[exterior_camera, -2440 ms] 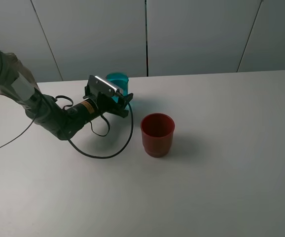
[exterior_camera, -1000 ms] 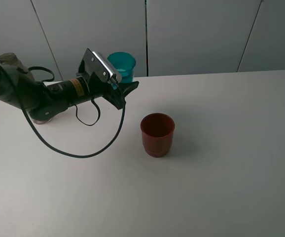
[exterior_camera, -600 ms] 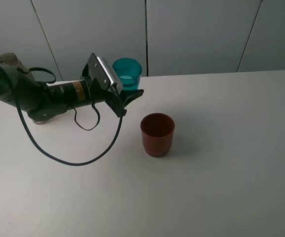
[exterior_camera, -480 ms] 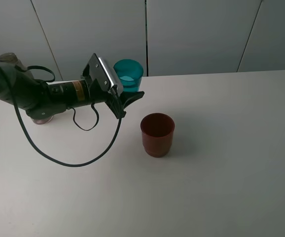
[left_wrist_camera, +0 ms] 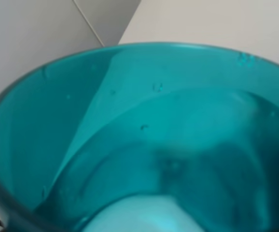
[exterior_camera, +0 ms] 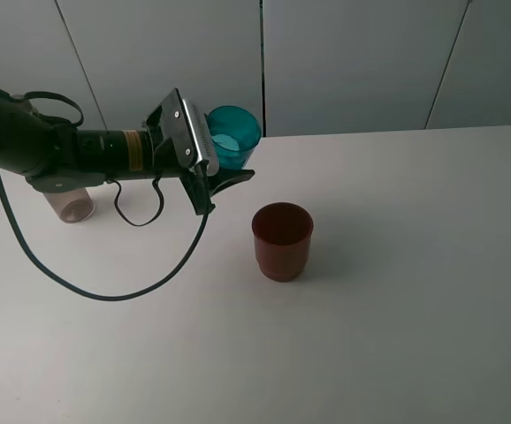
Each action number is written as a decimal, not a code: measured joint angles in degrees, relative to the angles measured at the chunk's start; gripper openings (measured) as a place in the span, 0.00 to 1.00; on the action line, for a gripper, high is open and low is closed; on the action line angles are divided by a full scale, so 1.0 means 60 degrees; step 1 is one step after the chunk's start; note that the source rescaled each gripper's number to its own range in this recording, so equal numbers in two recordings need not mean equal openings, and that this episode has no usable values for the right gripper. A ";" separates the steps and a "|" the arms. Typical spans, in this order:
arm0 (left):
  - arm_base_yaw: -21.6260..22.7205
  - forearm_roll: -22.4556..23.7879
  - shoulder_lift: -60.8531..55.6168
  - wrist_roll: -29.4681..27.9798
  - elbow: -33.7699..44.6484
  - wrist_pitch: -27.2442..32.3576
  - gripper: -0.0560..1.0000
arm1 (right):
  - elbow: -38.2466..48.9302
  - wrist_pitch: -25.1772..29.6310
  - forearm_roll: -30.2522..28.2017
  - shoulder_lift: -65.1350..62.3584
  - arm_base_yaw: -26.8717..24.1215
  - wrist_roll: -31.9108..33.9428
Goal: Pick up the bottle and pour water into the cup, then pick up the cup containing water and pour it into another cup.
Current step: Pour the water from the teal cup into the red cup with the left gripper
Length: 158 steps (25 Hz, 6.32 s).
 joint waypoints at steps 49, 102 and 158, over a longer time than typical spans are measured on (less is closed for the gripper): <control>-0.0402 0.2260 -0.0476 0.0441 0.0000 0.0982 0.14 | 0.0000 0.0000 0.0000 0.0000 0.0000 0.0062; -0.1189 0.2878 -0.0836 0.0517 -0.0196 0.3390 0.14 | 0.0000 0.0000 0.0000 0.0000 0.0000 0.0062; -0.1950 0.3551 -0.0852 0.0481 -0.0592 0.5668 0.14 | 0.0000 0.0000 0.0000 0.0000 0.0000 0.0000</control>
